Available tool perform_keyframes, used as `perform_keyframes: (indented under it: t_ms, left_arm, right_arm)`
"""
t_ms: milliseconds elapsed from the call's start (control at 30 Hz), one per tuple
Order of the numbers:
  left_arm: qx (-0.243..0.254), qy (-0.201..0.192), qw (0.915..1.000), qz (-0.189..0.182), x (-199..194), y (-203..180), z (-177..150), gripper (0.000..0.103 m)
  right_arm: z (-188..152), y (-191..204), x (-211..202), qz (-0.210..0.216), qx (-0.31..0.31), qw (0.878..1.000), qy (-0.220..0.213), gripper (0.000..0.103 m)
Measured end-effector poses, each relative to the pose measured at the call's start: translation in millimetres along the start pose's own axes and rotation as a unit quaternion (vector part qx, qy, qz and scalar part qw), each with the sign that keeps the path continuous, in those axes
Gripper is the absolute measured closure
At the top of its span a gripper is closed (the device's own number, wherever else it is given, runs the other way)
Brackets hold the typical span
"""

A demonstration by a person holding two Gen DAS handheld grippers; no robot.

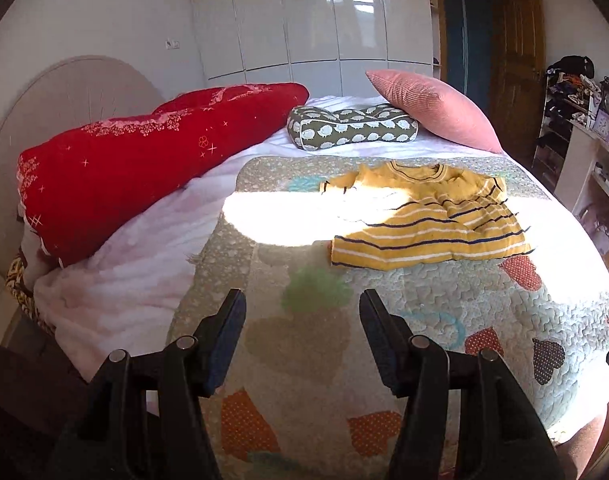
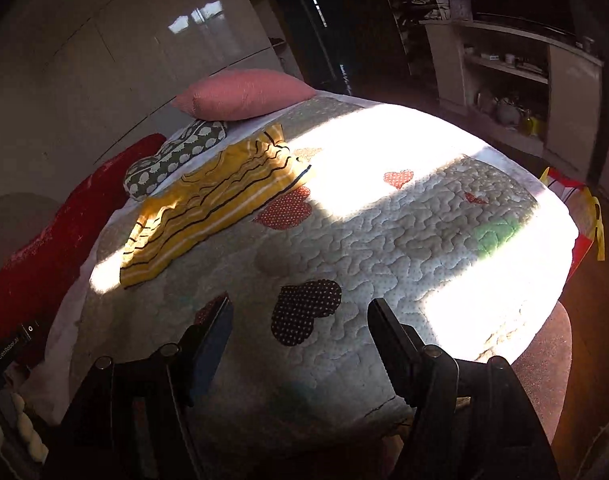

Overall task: Fold small clothes
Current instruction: 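Withdraw both grippers from the half-folded sweater, then grasp one side of the sweater with both grippers and fold it inward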

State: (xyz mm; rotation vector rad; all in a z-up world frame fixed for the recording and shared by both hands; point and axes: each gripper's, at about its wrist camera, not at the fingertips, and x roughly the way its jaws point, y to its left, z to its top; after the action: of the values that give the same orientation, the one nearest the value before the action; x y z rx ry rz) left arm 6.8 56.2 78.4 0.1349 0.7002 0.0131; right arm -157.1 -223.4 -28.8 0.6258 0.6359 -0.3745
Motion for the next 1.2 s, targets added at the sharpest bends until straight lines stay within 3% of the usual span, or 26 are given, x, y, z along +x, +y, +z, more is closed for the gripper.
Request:
perform_keyframes:
  t_ms: [33, 100, 200, 333, 400, 433, 467, 533, 567, 600, 767, 900, 1033, 1100, 1200]
  left_arm:
    - [0.01, -0.006, 0.9999, -0.001, -1.6, 4.0, 8.6, 0.044]
    - [0.01, -0.03, 0.9995, 0.007, -3.7, 14.2, 20.6, 0.032]
    - [-0.029, -0.075, 0.9967, 0.015, -0.9, 27.1, 21.4, 0.017]
    - [-0.045, -0.034, 0.9983, -0.016, 29.8, 21.5, 15.9, 0.016]
    - [-0.037, -0.008, 0.9992, -0.014, 52.2, 13.5, 12.8, 0.016]
    - [-0.035, 0.007, 0.9992, -0.019, 64.0, 10.4, 11.8, 0.016]
    - [-0.038, 0.024, 0.9987, -0.026, 77.2, 9.2, 11.8, 0.016]
    - [-0.06, 0.057, 0.9959, -0.037, 103.7, 10.3, 11.0, 0.016]
    - [-0.076, 0.067, 0.9938, -0.045, 114.8, 11.7, 10.3, 0.016]
    - [-0.092, 0.076, 0.9915, -0.052, 125.5, 13.1, 10.0, 0.016]
    - [-0.162, 0.124, 0.9746, -0.092, 181.9, 10.8, 8.8, 0.016]
    - [-0.205, 0.16, 0.9566, -0.131, 231.7, 5.2, 12.8, 0.016]
    - [-0.233, 0.188, 0.9397, -0.165, 276.7, -1.6, 16.1, 0.016]
    - [-0.229, 0.194, 0.9372, -0.177, 294.2, -8.7, 20.3, 0.016]
    - [-0.212, 0.18, 0.9425, -0.185, 308.6, -20.0, 34.0, 0.016]
  right_arm:
    - [2.7, -2.3, 0.4, 0.004, 0.013, 1.0, -0.005, 0.029]
    - [11.4, -4.3, 4.6, 0.005, 0.021, 0.999, -0.025, 0.029]
    - [29.5, 2.0, 17.8, -0.022, -0.012, 0.998, -0.056, 0.029]
    - [54.6, 11.3, 24.5, -0.041, -0.062, 0.991, -0.114, 0.028]
    - [69.8, 10.8, 36.2, -0.008, -0.064, 0.988, -0.138, 0.0]
    - [81.9, 9.6, 52.6, 0.018, -0.055, 0.992, -0.11, 0.0]
    - [94.3, 9.1, 75.2, 0.04, -0.046, 0.997, -0.055, 0.0]
    - [114.2, 1.2, 119.1, 0.086, -0.017, 0.995, 0.039, 0.006]
    - [120.7, -3.0, 135.4, 0.099, -0.005, 0.993, 0.06, 0.013]
    - [126.1, -5.1, 149.2, 0.107, 0.0, 0.991, 0.074, 0.013]
    - [146.1, -1.0, 210.6, 0.143, -0.033, 0.983, 0.113, 0.013]
    - [149.1, -5.5, 253.9, 0.163, 0.011, 0.973, 0.161, 0.013]
    - [150.1, -3.7, 280.3, 0.168, 0.023, 0.97, 0.172, 0.013]
    - [154.8, 3.9, 290.1, 0.173, 0.006, 0.971, 0.164, 0.013]
    - [164.2, 18.4, 308.0, 0.169, -0.018, 0.973, 0.157, 0.013]
